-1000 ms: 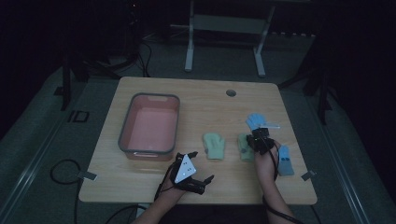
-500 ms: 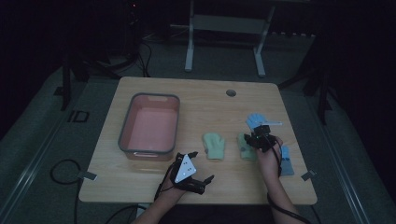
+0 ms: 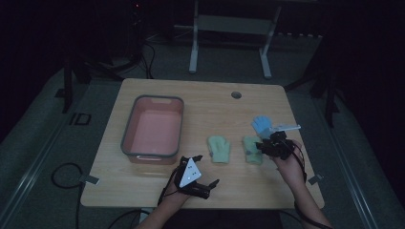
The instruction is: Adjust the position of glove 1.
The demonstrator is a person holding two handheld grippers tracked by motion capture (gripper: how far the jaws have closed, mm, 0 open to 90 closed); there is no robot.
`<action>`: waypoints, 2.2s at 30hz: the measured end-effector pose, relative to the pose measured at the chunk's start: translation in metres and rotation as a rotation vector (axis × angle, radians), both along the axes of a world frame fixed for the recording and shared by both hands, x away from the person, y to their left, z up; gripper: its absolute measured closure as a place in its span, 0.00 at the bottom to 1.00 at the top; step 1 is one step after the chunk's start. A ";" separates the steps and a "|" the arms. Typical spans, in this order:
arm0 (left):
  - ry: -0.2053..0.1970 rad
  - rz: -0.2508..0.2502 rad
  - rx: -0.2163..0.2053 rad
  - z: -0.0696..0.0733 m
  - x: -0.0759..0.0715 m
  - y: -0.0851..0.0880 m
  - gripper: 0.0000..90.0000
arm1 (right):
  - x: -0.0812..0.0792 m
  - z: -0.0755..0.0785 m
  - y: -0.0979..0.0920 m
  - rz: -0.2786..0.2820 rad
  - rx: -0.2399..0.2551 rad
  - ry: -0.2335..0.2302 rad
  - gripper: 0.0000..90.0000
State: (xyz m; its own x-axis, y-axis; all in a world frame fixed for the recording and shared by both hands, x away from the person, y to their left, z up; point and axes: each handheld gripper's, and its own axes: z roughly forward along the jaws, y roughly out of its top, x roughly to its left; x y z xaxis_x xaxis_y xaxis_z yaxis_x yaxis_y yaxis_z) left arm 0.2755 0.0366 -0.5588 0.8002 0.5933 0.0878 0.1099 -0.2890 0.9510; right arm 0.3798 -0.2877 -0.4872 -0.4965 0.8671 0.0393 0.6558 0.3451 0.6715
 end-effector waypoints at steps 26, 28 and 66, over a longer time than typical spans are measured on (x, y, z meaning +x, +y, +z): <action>0.003 -0.003 -0.004 0.000 0.001 0.000 0.01 | 0.008 -0.049 0.017 -0.050 -0.065 0.041 0.91; 0.002 -0.002 -0.005 0.000 0.001 0.000 0.01 | 0.008 -0.045 0.019 -0.055 -0.061 0.047 0.92; -0.010 0.009 0.001 0.000 -0.001 0.000 0.01 | -0.015 0.014 0.121 -0.002 0.053 -0.034 0.93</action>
